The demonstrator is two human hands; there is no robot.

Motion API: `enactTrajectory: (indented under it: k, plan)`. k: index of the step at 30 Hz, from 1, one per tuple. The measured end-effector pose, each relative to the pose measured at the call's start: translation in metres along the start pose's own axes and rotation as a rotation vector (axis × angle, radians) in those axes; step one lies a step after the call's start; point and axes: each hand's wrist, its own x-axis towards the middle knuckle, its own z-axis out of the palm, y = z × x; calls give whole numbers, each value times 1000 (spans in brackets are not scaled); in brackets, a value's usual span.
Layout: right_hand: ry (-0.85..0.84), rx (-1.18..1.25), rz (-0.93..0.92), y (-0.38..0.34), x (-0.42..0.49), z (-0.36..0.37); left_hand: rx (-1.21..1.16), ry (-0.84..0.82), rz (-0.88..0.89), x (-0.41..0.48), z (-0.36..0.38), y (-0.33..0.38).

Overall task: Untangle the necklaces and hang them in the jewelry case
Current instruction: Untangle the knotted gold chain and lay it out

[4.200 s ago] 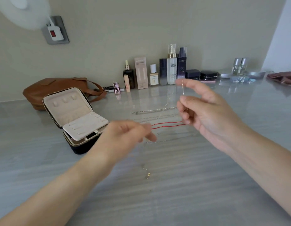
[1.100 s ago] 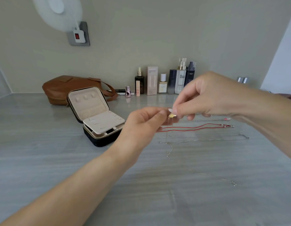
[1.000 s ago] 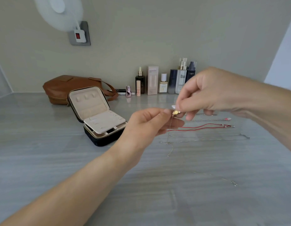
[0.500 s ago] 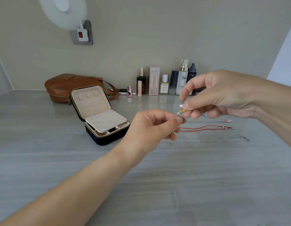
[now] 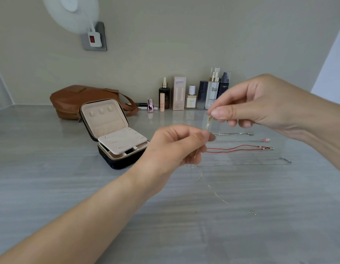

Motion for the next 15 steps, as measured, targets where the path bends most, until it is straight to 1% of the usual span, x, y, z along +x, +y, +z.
enactTrajectory:
  k: [2,5,8,12,15]
  plan:
    - [12,30,-8,1,1,-1,-37,-40,-46,-1,-1,1]
    - [6,26,-11,1,1,-2,3,26,-69,-2,2,2]
    - [-3,4,-2,-2,1,-2,113,86,26,0,3,-1]
    - [-6,-3,-6,-7,0,1,69,103,169,-3,6,1]
    - [-16,5,17,-8,0,3,45,141,187,-1,1,1]
